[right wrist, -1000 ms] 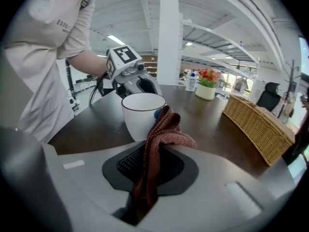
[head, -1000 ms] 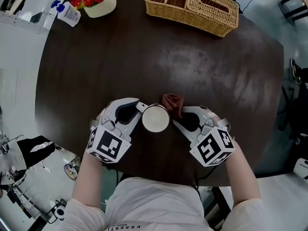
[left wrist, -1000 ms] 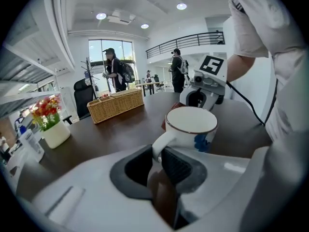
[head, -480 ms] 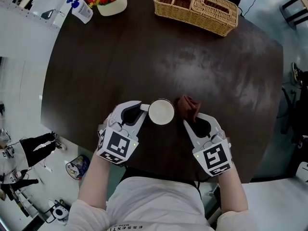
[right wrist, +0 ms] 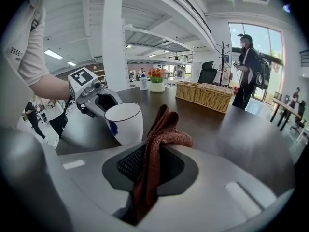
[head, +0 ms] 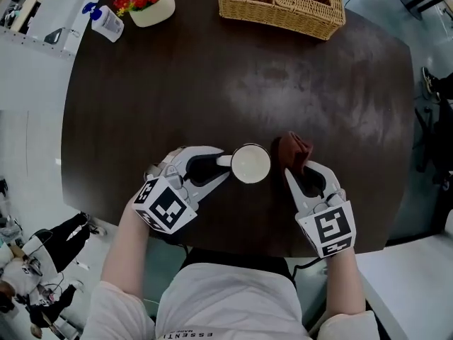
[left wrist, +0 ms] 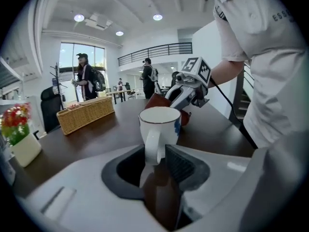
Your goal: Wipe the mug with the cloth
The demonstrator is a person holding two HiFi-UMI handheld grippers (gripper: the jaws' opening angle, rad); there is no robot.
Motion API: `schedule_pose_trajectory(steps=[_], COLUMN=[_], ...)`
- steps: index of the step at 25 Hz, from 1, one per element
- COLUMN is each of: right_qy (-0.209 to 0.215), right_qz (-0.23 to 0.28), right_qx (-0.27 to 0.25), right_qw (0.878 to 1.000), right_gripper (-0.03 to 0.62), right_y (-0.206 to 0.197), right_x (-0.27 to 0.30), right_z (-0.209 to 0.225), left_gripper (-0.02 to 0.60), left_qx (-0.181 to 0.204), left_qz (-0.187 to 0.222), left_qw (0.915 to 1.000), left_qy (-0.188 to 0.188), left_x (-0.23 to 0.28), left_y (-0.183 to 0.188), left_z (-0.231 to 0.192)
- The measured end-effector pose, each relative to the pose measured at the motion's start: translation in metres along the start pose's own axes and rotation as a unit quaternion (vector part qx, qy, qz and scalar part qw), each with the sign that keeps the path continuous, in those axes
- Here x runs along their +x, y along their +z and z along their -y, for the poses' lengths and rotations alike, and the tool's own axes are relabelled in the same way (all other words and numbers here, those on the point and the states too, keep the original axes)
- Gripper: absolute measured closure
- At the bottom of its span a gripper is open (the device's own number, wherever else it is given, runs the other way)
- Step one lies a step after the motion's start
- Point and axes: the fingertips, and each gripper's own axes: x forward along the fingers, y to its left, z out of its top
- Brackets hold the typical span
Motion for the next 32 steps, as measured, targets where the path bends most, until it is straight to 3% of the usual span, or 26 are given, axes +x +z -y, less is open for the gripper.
schedule_pose_trajectory(steps=[3, 8, 15, 24, 32], right_qy=[-0.016, -0.028, -0.033, -0.039, -0.040], right_qz=[0.003, 0.002, -0.008, -0.017, -0.010], right_qx=[0.018, 0.029, 0.039, 0.043, 0.043], right_qw=[1.000, 0.999, 0.999, 0.998, 0.998], right_gripper=[0.511, 0.511, 0.511, 0.511, 0.511], right_y=[-0.006, -0.015, -0.019, -0.018, -0.008], right_x=[-0.003, -0.006, -0.011, -0.016, -0.022], right_z=[-0.006, -0.015, -0.018, -0.013, -0.007], left_gripper=[0.471, 0.485, 0.512, 0.517, 0.517], left_qx=[0.022, 0.049, 0.035, -0.034, -0.031], left_qz=[0.003, 0.007, 0.029, 0.091, 0.158], left_qw=[0.9987, 0.9969, 0.9981, 0.9951, 0.9869], left_qy=[-0.046, -0.061, -0.041, -0.019, -0.012], left_x=[0.004, 0.010, 0.004, -0.009, -0.036], left_y=[0.000, 0.002, 0.005, 0.020, 0.085], left_z=[0.004, 0.008, 0.014, 0.017, 0.006])
